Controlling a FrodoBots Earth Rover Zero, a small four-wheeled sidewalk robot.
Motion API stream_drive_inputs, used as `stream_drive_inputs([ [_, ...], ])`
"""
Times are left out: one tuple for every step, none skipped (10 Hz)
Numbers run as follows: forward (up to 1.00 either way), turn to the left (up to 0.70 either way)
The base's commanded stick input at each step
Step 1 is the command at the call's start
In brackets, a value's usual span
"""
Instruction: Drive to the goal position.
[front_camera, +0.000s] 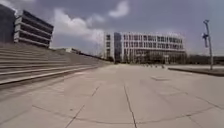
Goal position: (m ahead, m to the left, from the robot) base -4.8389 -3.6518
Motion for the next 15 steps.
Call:
stream_drive_inputs([
  [0.70,0.00],
  [0.70,0.24],
  [0.70,0.35],
  [0.70,0.35],
  [0.70,0.35],
  [0.70,0.35],
  [0.70,0.35],
  [0.70,0.35],
  [0.70,0.35],
  [0.70,0.35],
  [0.70,0.35],
  [0.70,0.35],
  [0.70,0.35],
  [0.70,0.24],
  [0.70,0.05],
])
